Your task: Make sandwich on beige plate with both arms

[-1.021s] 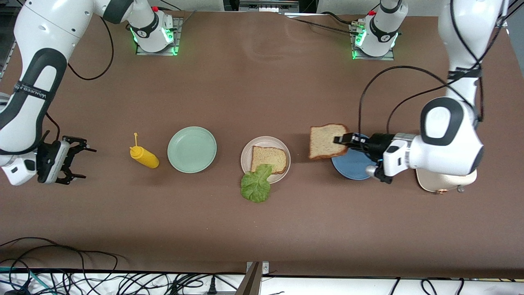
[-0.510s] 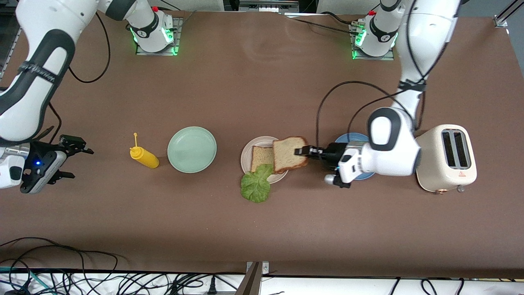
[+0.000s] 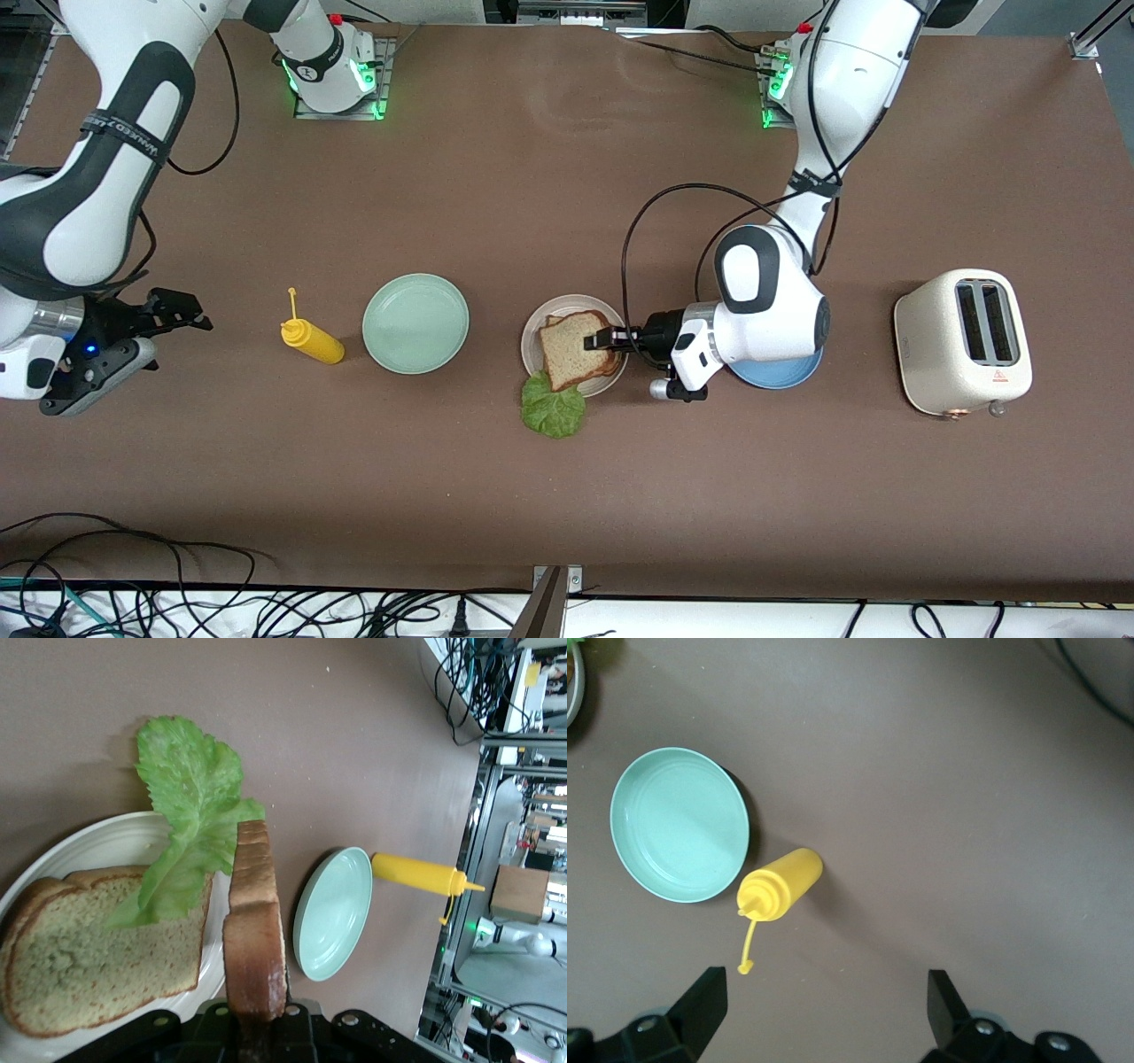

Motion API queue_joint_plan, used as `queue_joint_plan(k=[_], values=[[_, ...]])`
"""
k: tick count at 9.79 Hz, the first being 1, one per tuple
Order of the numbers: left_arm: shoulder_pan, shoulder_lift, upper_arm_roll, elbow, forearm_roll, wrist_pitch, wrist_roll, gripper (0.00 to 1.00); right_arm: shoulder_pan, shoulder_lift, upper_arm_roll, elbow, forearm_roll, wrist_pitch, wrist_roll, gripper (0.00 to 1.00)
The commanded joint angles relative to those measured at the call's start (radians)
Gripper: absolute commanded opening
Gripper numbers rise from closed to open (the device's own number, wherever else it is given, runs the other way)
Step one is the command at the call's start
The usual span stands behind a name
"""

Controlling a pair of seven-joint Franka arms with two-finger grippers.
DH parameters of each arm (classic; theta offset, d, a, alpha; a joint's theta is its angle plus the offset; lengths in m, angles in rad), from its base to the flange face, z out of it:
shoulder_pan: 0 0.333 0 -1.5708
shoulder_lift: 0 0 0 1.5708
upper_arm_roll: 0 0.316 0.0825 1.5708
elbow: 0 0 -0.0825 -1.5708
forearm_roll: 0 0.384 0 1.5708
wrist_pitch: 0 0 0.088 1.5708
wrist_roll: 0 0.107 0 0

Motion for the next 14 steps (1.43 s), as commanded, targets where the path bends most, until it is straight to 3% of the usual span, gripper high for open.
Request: queue_joint_plan(k=[1,4,5,6,7,9,11,14], values=[[-0.046,0.027,0.015,0.012,-0.058,0.054,-0.007,0.00,-0.104,-0.182,0.292,0.013,-0.257,0.028,0.258,1.00],[-0.061,0.047,0.016,0.000,-0.060,0.074,0.007,0.00,-0.366,-0.346,0.799,-0.001,-0.656,0.048,0.631,1.00],[-0.060,0.058,0.016,0.002,-0.050,0.077,0.012,0.00,-0.434,-0.386,0.893,-0.033,-0.696,0.047,0.745,1.00],[-0.058,0.061,0.019,0.000,-0.047,0.077,0.019,0.04,-0.483,-0.431,0.951,-0.085,-0.699,0.050,0.838,1.00],[-0.048,0.065,0.019,-0.002,-0.011,0.077,0.062,0.55,-0.511,-0.480,0.972,-0.146,-0.714,0.072,0.897,1.00],[-0.026,0.066,0.019,-0.009,0.019,0.076,0.090,1.00,-0.590,-0.644,1.036,-0.329,-0.719,0.172,0.925,1.00],[-0.003,0.061,0.021,-0.009,0.093,0.070,0.087,1.00,-0.661,-0.765,1.087,-0.397,-0.719,0.192,0.924,1.00],[0.032,0.050,0.021,-0.009,0.225,0.059,0.075,1.00,-0.750,-0.816,1.169,-0.469,-0.722,0.273,0.924,1.00]])
